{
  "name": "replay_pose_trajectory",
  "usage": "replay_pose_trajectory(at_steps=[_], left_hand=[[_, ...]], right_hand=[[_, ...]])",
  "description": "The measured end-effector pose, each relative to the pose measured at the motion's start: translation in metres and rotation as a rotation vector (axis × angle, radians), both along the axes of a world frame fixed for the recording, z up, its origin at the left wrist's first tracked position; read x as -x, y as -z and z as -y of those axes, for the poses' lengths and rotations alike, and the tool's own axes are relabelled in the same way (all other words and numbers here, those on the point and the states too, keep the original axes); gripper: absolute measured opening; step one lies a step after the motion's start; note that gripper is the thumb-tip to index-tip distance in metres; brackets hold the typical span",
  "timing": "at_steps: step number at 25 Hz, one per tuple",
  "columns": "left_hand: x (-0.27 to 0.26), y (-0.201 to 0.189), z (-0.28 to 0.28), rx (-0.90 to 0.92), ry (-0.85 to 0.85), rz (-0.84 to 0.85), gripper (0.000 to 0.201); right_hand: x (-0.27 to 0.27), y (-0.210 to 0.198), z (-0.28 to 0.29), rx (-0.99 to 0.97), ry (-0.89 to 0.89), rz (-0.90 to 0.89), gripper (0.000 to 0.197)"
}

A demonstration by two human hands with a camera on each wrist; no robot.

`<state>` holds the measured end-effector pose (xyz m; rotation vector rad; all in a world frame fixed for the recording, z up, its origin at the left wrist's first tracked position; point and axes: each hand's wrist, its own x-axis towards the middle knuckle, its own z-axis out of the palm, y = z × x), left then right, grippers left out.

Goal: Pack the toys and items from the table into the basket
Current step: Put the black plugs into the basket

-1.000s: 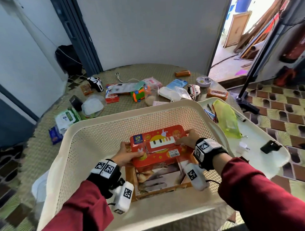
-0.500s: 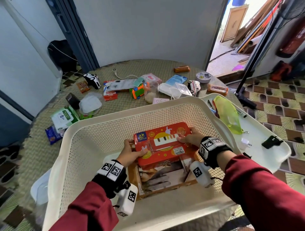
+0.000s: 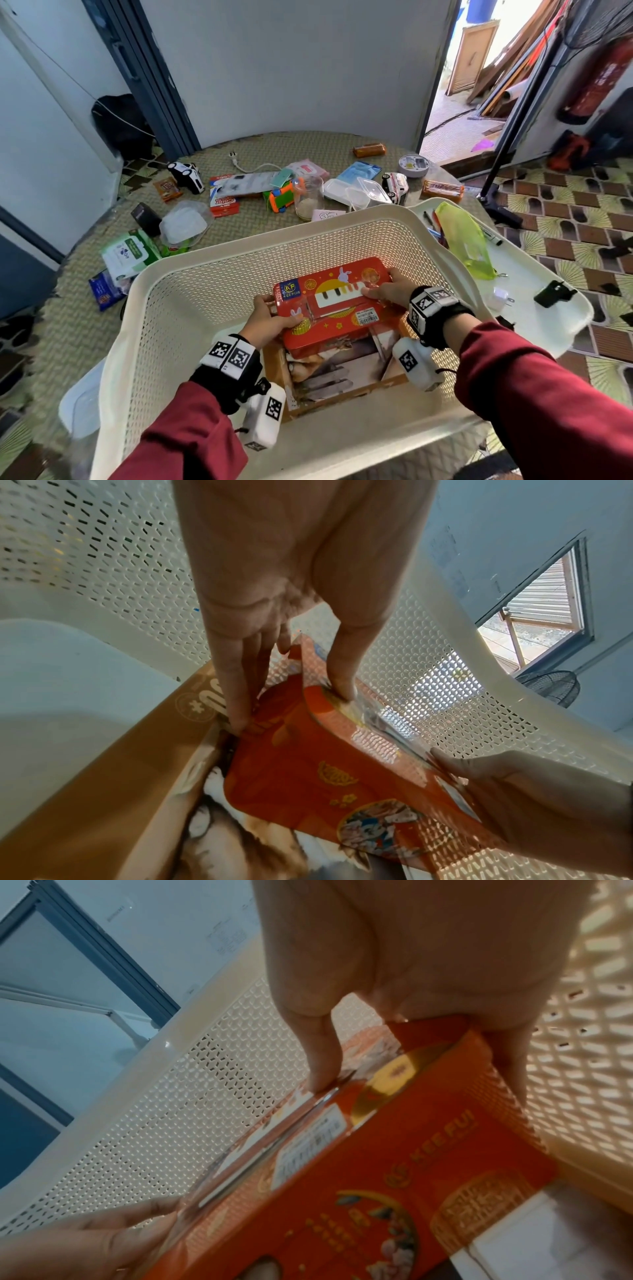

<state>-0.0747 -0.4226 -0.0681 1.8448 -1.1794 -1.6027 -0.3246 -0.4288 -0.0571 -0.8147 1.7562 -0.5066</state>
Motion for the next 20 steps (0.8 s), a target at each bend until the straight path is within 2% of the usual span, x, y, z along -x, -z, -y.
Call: replay_pose_trajectory(at_steps=[2,5,7,10,14,18,20], left_hand=[[0.001,-0.008,0.001,0.065,-0.008,0.06,0.067],[0.005,-0.029,0.006,0.261,-0.033,0.243,0.053],[0.012,-0.045,0.008,0.367,-0.026,0.267,0.045],[0.029,-0.072,0.008,0.469,0.034,0.218,0.039],[0.064,-0.121,0.003,0.558,0.095,0.075,0.029],[0.107,-0.169,-0.015,0.676,0.14,-0.045,0.018],[0.135,-0.187,-0.03,0.725,0.15,-0.105,0.016]], right_hand=[[-0.001,-0.009,0.001,0.041,-0.042,-0.063,0.078],[-0.004,-0.03,0.005,0.144,-0.119,-0.245,0.073],[-0.005,-0.046,0.007,0.228,-0.123,-0.246,0.064],[-0.005,-0.074,0.007,0.355,-0.129,-0.182,0.051],[0.011,-0.125,-0.013,0.474,-0.065,0.037,0.04],[0.052,-0.172,-0.046,0.608,-0.036,0.177,0.031],[0.083,-0.184,-0.067,0.667,-0.02,0.189,0.028]])
